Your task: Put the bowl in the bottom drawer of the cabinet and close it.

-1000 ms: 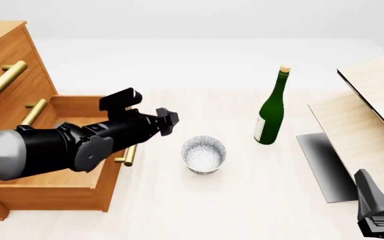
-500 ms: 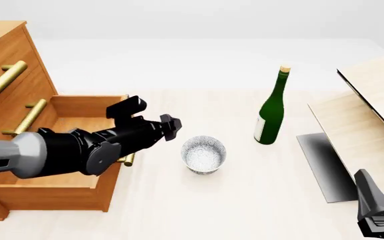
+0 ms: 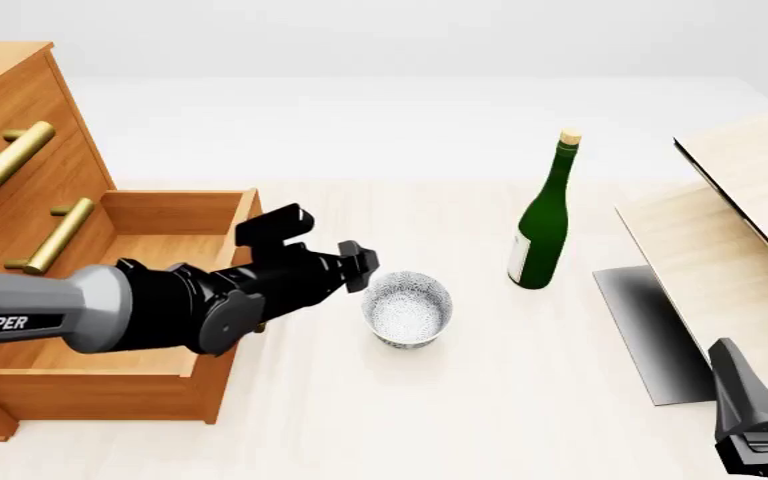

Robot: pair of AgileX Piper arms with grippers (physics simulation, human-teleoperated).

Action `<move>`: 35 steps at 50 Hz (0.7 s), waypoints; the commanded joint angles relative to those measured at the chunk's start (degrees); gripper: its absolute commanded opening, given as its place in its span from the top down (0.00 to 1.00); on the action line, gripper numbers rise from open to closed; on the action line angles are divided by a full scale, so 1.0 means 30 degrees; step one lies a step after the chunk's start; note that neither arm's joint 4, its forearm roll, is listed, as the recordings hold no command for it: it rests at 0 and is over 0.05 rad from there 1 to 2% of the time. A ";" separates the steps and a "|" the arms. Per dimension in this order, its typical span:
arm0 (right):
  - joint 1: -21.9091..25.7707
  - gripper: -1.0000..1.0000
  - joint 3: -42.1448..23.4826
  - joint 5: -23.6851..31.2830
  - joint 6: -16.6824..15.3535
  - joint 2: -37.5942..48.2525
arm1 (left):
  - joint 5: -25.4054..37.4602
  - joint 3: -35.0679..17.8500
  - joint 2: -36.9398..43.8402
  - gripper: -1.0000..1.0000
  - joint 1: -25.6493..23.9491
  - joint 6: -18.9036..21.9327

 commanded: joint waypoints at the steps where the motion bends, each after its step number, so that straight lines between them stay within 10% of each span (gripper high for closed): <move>1: 0.0004 0.00 0.0000 0.0000 0.0000 0.0000 | 0.0113 -0.0602 0.0717 0.00 -0.0034 0.0086; 35: 0.0000 0.00 0.0000 0.0000 -0.0001 0.0002 | -0.1022 -0.1143 0.3041 0.00 -0.0194 -0.0755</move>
